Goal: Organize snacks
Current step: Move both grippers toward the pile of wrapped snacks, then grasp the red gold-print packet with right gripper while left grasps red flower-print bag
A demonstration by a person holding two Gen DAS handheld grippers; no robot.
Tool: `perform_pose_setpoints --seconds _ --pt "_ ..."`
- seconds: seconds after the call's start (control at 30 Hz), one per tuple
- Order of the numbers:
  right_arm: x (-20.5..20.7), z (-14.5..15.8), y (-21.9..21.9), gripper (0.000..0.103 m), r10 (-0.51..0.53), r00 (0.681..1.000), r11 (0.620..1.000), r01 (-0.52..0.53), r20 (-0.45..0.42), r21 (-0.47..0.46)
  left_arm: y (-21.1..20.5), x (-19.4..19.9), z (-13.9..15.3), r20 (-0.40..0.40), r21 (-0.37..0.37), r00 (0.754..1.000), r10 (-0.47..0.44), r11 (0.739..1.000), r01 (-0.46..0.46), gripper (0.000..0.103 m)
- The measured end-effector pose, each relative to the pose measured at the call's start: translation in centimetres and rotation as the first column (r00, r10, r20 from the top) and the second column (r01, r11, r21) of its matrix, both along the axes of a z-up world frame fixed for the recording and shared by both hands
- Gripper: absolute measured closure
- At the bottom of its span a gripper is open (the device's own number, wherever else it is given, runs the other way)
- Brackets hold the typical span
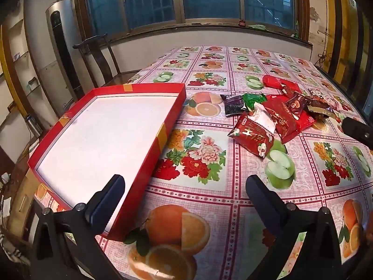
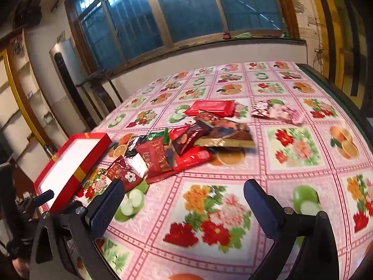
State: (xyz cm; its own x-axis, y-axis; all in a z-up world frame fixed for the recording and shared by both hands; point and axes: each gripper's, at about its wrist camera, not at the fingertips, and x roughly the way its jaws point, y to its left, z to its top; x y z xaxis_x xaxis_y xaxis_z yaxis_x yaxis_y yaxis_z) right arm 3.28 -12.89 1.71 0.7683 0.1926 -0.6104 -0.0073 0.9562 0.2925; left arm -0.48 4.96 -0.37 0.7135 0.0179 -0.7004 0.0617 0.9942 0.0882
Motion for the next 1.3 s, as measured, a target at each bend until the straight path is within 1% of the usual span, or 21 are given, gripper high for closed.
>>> perform_pose_setpoints --seconds 0.13,0.2,0.27,0.33,0.4,0.43,0.47,0.5,0.53,0.57,0.6,0.63,0.67,0.77,0.83,0.9,1.03,1.1,1.17,1.23,1.3 --pt "4.1 -0.1 3.8 0.0 0.051 0.994 0.994 -0.061 -0.1 -0.091 1.1 -0.6 0.3 0.005 0.005 1.0 0.006 1.0 -0.006 0.0" --pt "6.2 -0.3 5.8 0.0 0.088 0.987 0.984 -0.107 -0.136 -0.139 1.5 -0.8 0.4 -0.009 -0.012 1.0 0.006 1.0 -0.006 0.0" --pt "8.2 -0.8 7.3 0.0 0.078 0.984 0.97 -0.112 -0.162 -0.214 1.8 -1.0 0.7 -0.014 -0.023 1.0 0.003 1.0 -0.003 0.0" --pt "10.0 -1.9 8.2 0.001 0.083 0.976 0.961 -0.132 -0.202 -0.241 1.9 -1.5 1.1 -0.008 -0.019 1.0 0.004 1.0 -0.004 0.0" --pt "11.5 -3.4 8.9 0.011 0.106 0.96 0.959 -0.168 -0.261 -0.228 1.9 -1.9 1.4 -0.007 -0.012 1.0 -0.008 1.0 0.008 0.0" --pt "11.7 -3.6 9.2 0.014 0.084 0.964 0.951 -0.153 -0.25 -0.267 1.7 -2.0 1.6 -0.009 -0.009 1.0 -0.011 1.0 0.011 0.0" --pt "11.7 -3.6 9.5 0.023 0.085 0.969 0.944 -0.152 -0.23 -0.292 1.5 -2.0 1.8 -0.012 -0.012 1.0 -0.016 1.0 0.016 0.0" --pt "11.9 -3.6 9.5 0.027 0.098 0.969 0.943 -0.164 -0.226 -0.291 1.4 -2.0 2.0 -0.015 -0.02 1.0 -0.023 1.0 0.023 0.0" --pt "11.8 -3.4 9.4 0.048 0.105 0.971 0.945 -0.165 -0.215 -0.283 1.3 -2.0 2.1 -0.022 -0.032 0.999 -0.03 0.999 0.029 0.0" --pt "11.6 -3.3 9.2 0.064 0.106 0.972 0.946 -0.164 -0.21 -0.281 1.1 -2.0 2.3 -0.029 -0.043 0.999 -0.033 0.999 0.032 0.0" --pt "11.6 -3.5 8.9 0.065 0.105 0.967 0.948 -0.168 -0.233 -0.271 0.8 -1.9 2.5 -0.034 -0.053 0.999 -0.036 0.998 0.034 0.0" --pt "11.5 -3.8 8.2 0.067 0.113 0.962 0.956 -0.173 -0.25 -0.235 0.4 -1.7 2.7 -0.039 -0.062 0.998 -0.041 0.997 0.039 0.0" --pt "11.4 -4.0 7.7 0.067 0.124 0.961 0.962 -0.178 -0.249 -0.206 -0.1 -1.5 2.8 -0.05 -0.067 0.998 -0.044 0.997 0.04 0.0" --pt "10.2 -3.9 6.0 0.068 0.146 0.962 0.966 -0.189 -0.229 -0.177 -2.1 -0.4 2.8 -0.099 -0.068 0.994 -0.039 0.997 0.032 0.0" --pt "9.4 -3.9 4.4 0.068 0.166 0.962 0.976 -0.192 -0.217 -0.105 -3.6 0.8 2.5 -0.132 -0.056 0.991 -0.019 0.998 0.011 0.0" --pt "8.3 -3.6 2.7 0.068 0.167 0.965 0.982 -0.18 -0.203 -0.048 -4.9 2.1 2.3 -0.139 -0.063 0.99 -0.007 0.998 -0.002 0.0" --pt "6.0 -3.1 -0.5 0.068 0.133 0.979 0.991 -0.129 -0.154 0.036 -6.8 4.6 1.2 -0.173 -0.059 0.984 0.041 0.997 -0.052 0.0" --pt "5.2 -2.7 -1.8 0.068 0.113 0.986 0.991 -0.104 -0.119 0.081 -7.8 5.6 0.5 -0.188 -0.037 0.98 0.069 0.996 -0.077 0.0" --pt "4.8 -2.4 -2.7 0.068 0.084 0.992 0.991 -0.073 -0.095 0.113 -8.5 6.5 -0.1 -0.18 -0.032 0.981 0.071 0.996 -0.078 0.0" --pt "5.0 -2.4 -3.3 0.068 0.052 0.994 0.989 -0.038 -0.093 0.142 -9.2 7.3 -0.8 -0.185 0.005 0.979 0.09 0.996 -0.091 0.0" --pt "5.0 -2.4 -3.5 0.068 0.031 0.995 0.989 -0.017 -0.09 0.15 -9.4 7.8 -1.3 -0.17 0.014 0.98 0.102 0.995 -0.101 0.0"
